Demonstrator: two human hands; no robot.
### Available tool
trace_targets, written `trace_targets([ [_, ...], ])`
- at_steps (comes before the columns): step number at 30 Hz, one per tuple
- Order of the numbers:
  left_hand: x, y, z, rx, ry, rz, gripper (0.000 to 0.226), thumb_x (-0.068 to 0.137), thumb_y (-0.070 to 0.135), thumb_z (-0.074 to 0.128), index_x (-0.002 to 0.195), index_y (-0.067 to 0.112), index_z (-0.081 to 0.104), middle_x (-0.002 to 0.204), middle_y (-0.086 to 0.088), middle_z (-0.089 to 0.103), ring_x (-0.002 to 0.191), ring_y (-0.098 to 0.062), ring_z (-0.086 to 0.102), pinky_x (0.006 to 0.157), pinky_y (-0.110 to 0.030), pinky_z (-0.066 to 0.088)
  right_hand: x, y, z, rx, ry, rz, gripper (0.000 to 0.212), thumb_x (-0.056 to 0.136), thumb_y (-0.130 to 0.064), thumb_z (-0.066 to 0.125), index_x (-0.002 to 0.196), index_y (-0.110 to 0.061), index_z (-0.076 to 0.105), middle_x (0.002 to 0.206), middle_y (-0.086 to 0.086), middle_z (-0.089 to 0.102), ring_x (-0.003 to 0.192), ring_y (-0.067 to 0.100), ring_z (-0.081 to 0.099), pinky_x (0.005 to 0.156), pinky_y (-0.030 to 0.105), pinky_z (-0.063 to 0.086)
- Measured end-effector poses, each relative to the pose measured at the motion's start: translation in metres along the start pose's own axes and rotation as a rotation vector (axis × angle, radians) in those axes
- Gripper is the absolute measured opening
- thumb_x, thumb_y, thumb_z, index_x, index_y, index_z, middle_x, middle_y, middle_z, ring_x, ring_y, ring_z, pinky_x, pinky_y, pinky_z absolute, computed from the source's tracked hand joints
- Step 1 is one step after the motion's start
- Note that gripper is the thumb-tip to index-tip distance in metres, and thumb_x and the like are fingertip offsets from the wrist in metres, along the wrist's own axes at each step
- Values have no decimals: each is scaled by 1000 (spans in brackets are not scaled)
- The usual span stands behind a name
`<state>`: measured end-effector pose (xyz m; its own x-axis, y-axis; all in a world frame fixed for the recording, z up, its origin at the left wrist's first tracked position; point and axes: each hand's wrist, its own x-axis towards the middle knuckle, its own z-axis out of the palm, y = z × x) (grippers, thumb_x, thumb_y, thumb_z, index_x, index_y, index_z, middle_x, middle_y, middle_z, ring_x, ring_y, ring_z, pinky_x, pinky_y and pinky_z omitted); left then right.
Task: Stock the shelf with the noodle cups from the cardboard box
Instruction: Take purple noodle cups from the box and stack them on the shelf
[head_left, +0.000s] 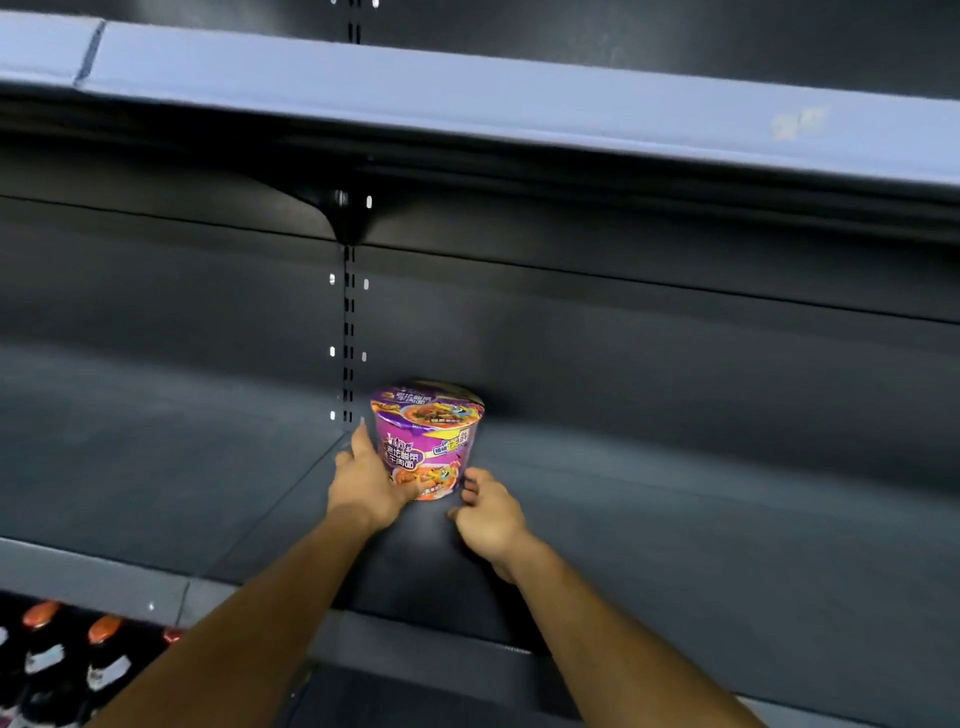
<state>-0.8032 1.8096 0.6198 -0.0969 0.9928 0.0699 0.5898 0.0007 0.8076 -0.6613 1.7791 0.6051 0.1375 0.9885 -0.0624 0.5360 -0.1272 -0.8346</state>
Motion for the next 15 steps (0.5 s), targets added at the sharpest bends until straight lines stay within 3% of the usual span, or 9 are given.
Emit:
trace_targets([
  [2,-24,8,-1,36,56,18,93,81,25,74,149,8,14,143,-22,30,132,-38,36,107,-42,33,-14,-5,-4,-25,8,-28,56,88,-10,57,141,-18,41,140,2,50,128,19,46,109,31,37],
  [5,-59,14,-3,125,119,154,63,84,20,67,138,8,37,131,-19,43,121,-37,44,100,-40,37,-50,-15,-13,-110,82,-169,45,88,-10,54,133,-15,51,130,5,58,122,21,52,105,29,39],
  [8,-85,26,-9,225,37,220,21,84,18,61,105,18,60,108,-11,64,104,-33,58,89,-36,45,-88,-22,-22,-148,81,-249,33,86,-7,50,115,-15,63,107,8,69,105,25,61,95,31,47],
  [9,-93,32,-12,248,-8,216,7,84,16,59,89,21,61,99,-10,67,98,-32,60,86,-35,47,-97,-24,-25,-168,79,-256,30,85,-7,50,109,-15,64,103,9,70,102,28,62,92,33,49],
  [11,-109,43,-16,283,-100,223,15,83,11,58,72,20,56,85,-9,66,85,-28,61,78,-31,48,-116,-25,-31,-166,50,-241,23,81,-6,51,95,-19,64,98,12,71,97,31,65,89,36,52],
  [13,-129,50,-25,235,-300,162,16,85,1,56,77,15,59,77,-9,64,67,-20,60,63,-26,52,-138,-25,-39,-120,-36,-243,21,82,-3,55,81,-24,59,88,11,71,85,28,68,81,35,55],
  [15,-154,50,-37,180,-547,67,14,90,-2,54,88,7,64,78,-9,65,58,-10,60,54,-19,53,-165,-22,-48,-22,-225,-214,25,86,1,54,78,-22,56,75,6,66,64,16,63,62,27,53],
])
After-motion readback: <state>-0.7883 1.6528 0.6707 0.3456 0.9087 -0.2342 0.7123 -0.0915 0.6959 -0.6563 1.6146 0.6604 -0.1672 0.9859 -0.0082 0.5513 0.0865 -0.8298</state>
